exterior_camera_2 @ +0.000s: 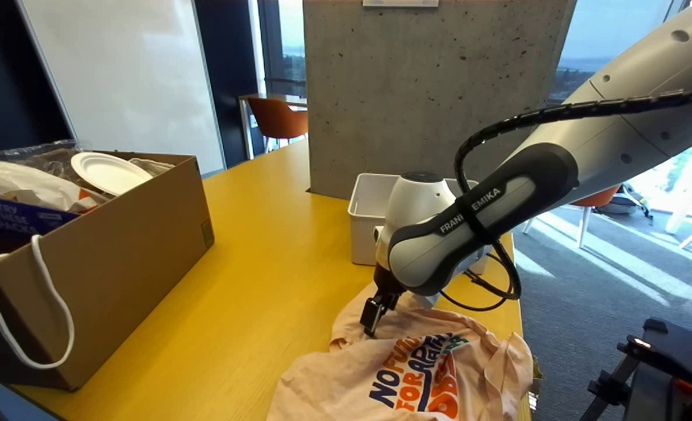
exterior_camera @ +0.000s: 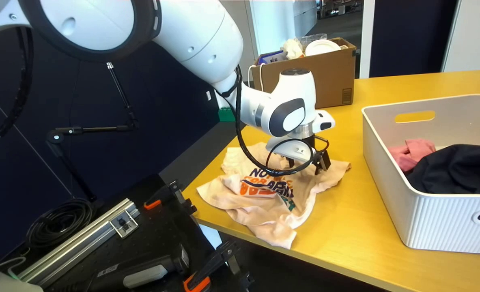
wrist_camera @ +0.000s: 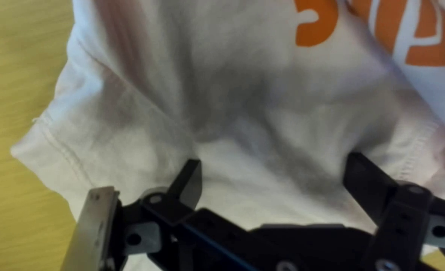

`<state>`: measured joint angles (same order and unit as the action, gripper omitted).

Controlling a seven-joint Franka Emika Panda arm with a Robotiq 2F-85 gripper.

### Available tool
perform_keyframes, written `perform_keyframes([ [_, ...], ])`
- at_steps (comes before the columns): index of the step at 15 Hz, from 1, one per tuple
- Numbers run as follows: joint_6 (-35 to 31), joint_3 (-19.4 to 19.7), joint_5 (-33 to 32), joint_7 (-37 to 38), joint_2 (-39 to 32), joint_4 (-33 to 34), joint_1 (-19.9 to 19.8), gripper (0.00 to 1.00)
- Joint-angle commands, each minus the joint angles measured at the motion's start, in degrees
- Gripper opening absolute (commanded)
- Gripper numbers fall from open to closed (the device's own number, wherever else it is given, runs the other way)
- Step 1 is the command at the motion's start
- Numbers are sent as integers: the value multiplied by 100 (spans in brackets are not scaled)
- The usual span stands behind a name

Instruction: Unfold the peach t-shirt and lay it out on the table.

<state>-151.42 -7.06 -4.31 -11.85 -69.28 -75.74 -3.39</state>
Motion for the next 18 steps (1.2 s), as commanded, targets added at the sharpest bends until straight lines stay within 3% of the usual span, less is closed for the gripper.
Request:
perform_keyframes([
  [1,393,2,129,-188,-243,491,-129,100],
  [12,1352,124,230,-500,-919,1990,-554,100],
  [18,2167,71,81,-479,-1528,3434,-289,100],
])
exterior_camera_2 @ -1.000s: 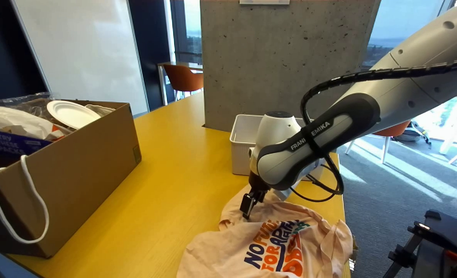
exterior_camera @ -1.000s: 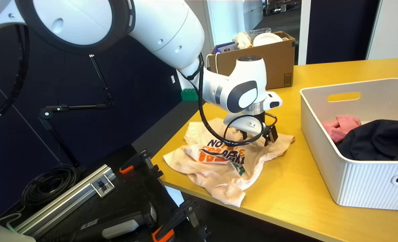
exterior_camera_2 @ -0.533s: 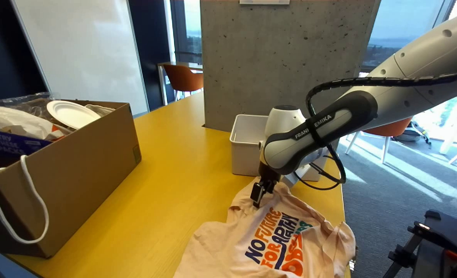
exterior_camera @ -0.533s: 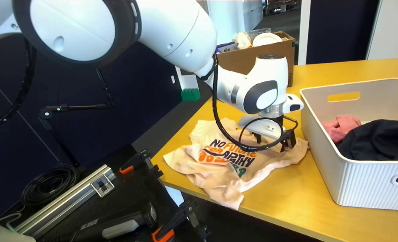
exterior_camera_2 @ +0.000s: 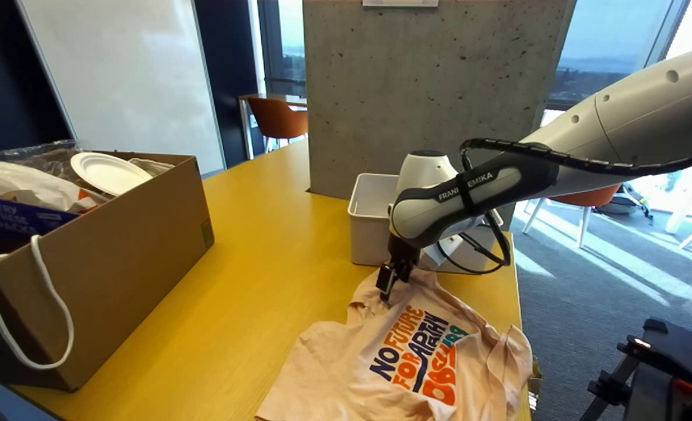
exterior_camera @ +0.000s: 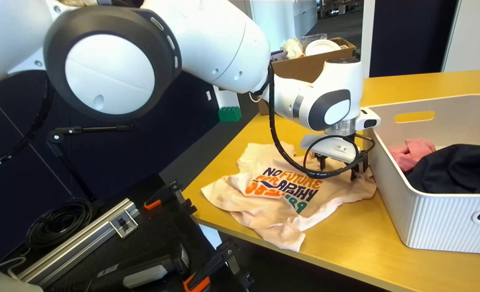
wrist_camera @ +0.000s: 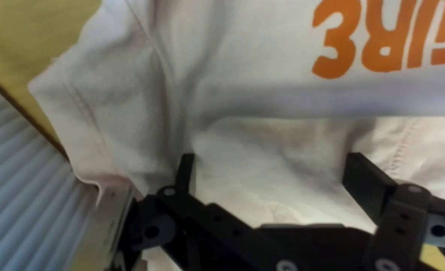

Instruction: Unfold the peach t-shirt and lay it out on the table.

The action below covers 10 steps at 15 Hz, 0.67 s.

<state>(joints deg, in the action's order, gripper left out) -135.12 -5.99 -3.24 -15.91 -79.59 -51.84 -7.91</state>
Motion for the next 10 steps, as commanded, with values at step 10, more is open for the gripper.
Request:
perform_keyframes([
  [10,821,22,239,-204,-566,1134,429,100],
])
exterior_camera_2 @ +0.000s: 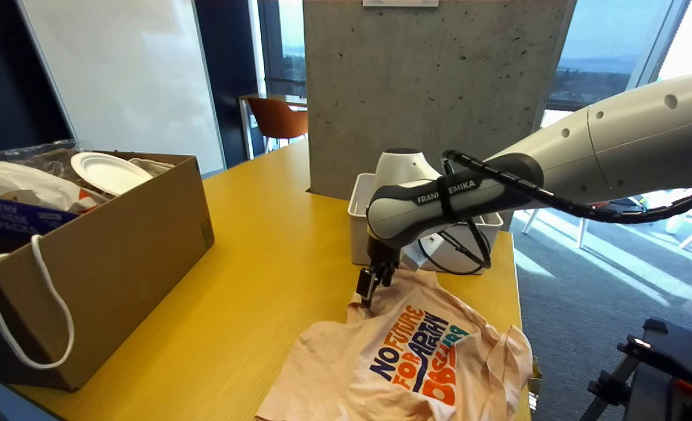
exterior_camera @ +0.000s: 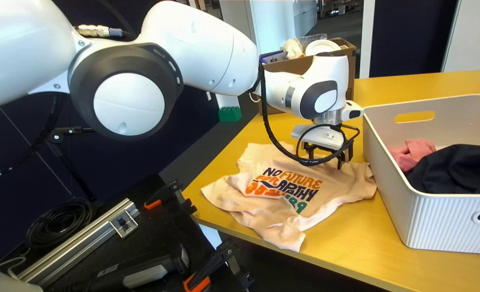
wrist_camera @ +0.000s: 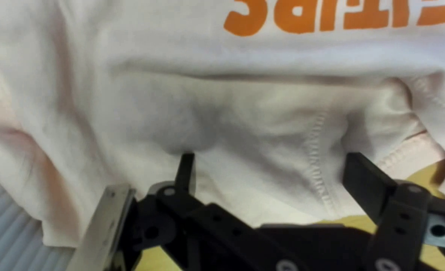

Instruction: Unfold the peach t-shirt and lay it out on the table.

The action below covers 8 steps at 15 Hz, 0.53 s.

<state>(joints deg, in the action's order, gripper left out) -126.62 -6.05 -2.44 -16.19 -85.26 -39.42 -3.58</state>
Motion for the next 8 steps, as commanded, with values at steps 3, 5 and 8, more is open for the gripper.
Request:
perform_keyframes([
  [3,-12,80,128,-125,0,-164,34,100],
  [5,57,135,88,-58,1,-95,73,100],
  [8,157,189,52,-30,8,-6,120,100],
])
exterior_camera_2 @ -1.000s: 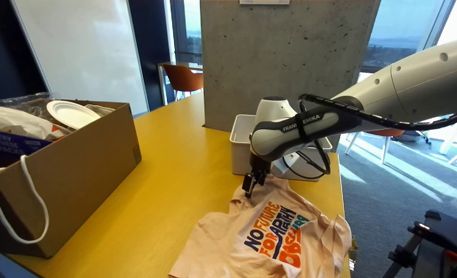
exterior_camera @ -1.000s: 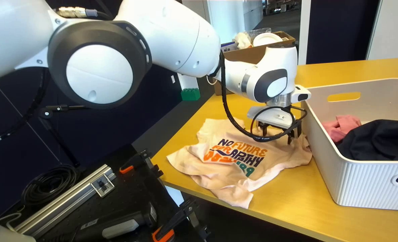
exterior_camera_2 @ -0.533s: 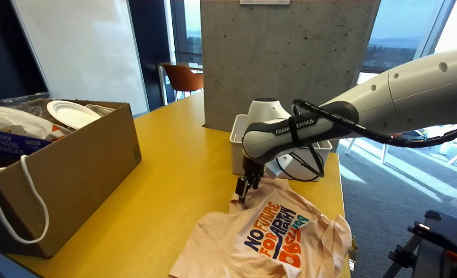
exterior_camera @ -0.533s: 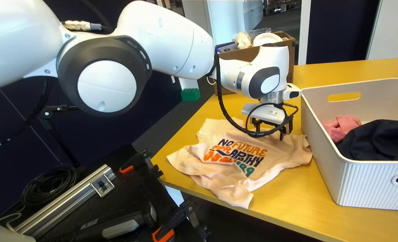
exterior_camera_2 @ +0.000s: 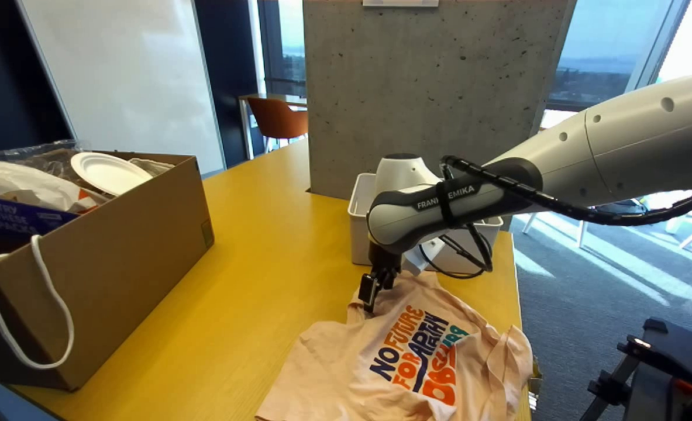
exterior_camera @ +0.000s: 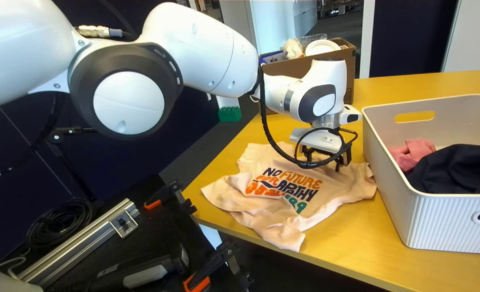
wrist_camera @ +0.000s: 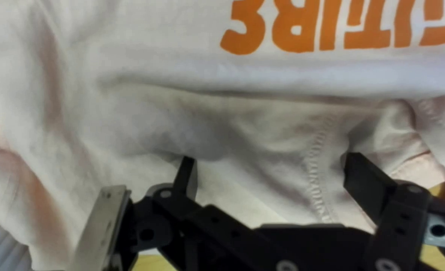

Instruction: Unfold the peach t-shirt and lay it out on the table.

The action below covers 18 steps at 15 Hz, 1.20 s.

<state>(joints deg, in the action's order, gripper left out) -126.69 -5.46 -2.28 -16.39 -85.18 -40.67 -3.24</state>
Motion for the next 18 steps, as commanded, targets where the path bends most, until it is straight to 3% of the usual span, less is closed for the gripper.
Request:
perform_keyframes([
  [1,185,150,29,-10,2,133,95,100],
  [18,305,321,-151,-354,6,200,161,100],
])
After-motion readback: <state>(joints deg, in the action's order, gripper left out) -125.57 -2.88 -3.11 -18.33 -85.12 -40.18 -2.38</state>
